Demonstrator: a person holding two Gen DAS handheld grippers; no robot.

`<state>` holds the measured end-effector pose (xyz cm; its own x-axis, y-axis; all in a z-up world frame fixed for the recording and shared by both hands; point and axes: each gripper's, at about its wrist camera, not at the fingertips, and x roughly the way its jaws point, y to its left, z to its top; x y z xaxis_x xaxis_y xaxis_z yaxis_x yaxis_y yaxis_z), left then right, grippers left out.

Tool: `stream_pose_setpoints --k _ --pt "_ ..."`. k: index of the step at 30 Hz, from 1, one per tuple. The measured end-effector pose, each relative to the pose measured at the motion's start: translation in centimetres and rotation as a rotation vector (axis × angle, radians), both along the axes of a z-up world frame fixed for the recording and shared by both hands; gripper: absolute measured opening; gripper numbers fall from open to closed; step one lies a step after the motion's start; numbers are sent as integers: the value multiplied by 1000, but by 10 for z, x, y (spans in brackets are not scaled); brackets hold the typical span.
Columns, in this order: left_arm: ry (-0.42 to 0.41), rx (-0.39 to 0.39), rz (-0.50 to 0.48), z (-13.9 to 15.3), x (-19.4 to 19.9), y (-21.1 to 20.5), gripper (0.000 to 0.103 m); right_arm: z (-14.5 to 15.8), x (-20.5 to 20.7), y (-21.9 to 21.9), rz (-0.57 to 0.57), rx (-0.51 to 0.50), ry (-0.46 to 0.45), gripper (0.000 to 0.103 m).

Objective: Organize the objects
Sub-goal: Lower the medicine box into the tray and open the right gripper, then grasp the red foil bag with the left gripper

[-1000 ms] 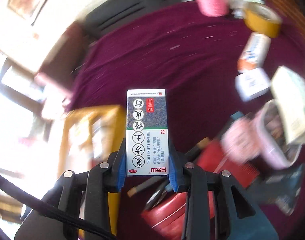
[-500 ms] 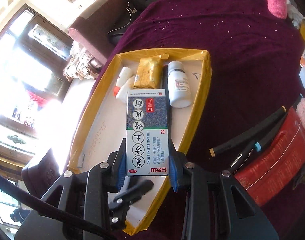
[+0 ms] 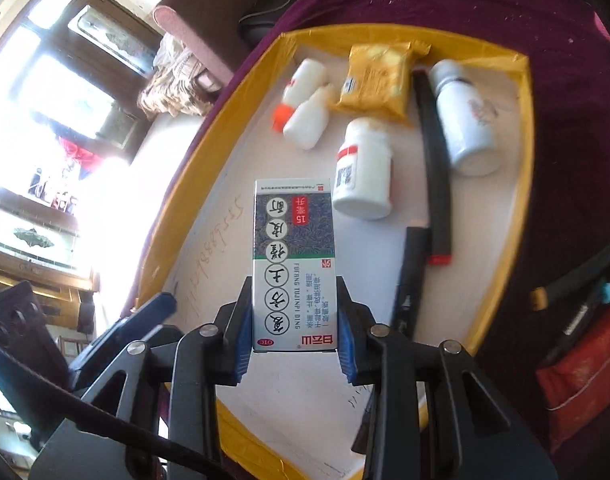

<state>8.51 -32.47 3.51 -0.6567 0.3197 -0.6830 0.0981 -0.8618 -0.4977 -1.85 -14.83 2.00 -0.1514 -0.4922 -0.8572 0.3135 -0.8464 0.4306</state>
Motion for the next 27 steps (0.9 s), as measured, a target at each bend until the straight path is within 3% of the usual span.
stream_pose_setpoints --k 4,9,12,18,22,27 --pt "1 -18 4 -2 -2 4 53 -8 -4 -6 -2 62 23 36" --pt "-3 1 4 0 1 4 53 12 7 2 21 25 93 59" --pt "-4 -4 -6 3 4 12 53 26 12 18 3 0 143 60" --pt "10 -30 -56 14 9 42 53 48 28 86 -118 -24 274 60" --pt "29 -70 -117 26 11 74 53 63 44 145 -240 39 427 63" --pt "27 -99 -180 39 6 117 53 77 46 213 -373 87 515 66"
